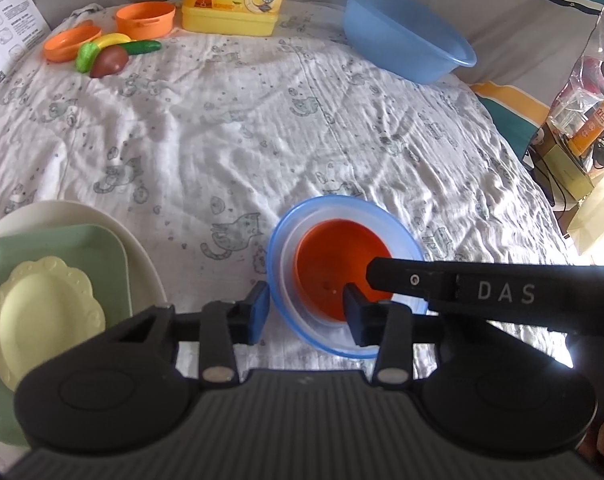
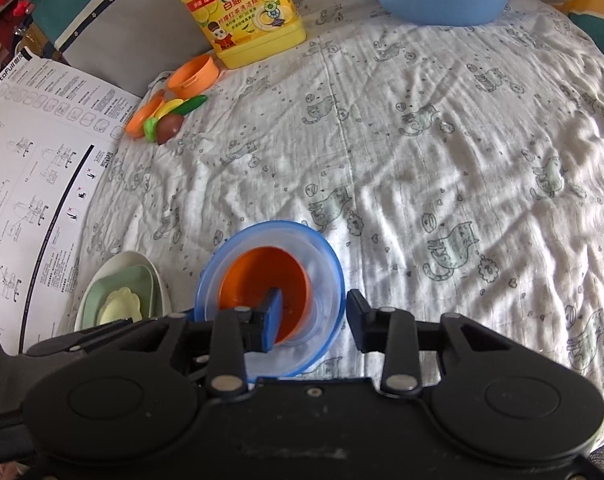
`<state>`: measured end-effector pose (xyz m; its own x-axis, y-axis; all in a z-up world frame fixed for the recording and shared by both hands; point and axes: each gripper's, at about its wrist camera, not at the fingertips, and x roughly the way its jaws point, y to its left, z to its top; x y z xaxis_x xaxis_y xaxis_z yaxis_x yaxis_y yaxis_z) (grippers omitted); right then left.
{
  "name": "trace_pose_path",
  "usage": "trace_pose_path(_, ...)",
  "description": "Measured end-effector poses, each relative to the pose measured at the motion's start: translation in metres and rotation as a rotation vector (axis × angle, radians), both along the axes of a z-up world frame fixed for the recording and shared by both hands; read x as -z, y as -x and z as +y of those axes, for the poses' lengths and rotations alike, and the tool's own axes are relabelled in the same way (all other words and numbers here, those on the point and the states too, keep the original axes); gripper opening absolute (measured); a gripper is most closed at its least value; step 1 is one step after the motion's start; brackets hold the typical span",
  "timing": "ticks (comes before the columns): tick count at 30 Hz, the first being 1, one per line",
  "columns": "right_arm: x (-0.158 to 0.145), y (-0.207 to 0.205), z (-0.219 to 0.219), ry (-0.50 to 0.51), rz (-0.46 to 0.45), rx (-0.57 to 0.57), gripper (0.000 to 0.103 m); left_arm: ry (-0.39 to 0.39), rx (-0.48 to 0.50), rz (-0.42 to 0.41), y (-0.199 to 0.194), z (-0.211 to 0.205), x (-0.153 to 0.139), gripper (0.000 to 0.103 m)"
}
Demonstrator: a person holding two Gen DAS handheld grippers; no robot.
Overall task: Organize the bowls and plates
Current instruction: 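Lift the nested blue bowl with both grippers and carry it over the plate stack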
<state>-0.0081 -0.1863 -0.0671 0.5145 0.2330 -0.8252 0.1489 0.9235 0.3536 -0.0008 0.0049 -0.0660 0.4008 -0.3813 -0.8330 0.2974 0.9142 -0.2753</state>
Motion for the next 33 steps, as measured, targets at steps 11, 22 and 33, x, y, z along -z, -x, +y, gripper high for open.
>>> trace_pose_path(11,-0.017,-0.013,0.024,0.021,-0.007,-0.056,0.035,-0.016,-0.062,0.002,0.000,0.019,-0.019,0.037)
trace_pose_path(22,-0.040,-0.035,0.103,-0.003,-0.025,-0.222,0.035,-0.042,-0.217,-0.035,0.009,0.099,-0.047,0.037)
trace_pose_path(33,-0.039,-0.043,0.166,-0.011,0.005,-0.334,0.035,-0.058,-0.297,-0.033,0.022,0.160,-0.048,0.037)
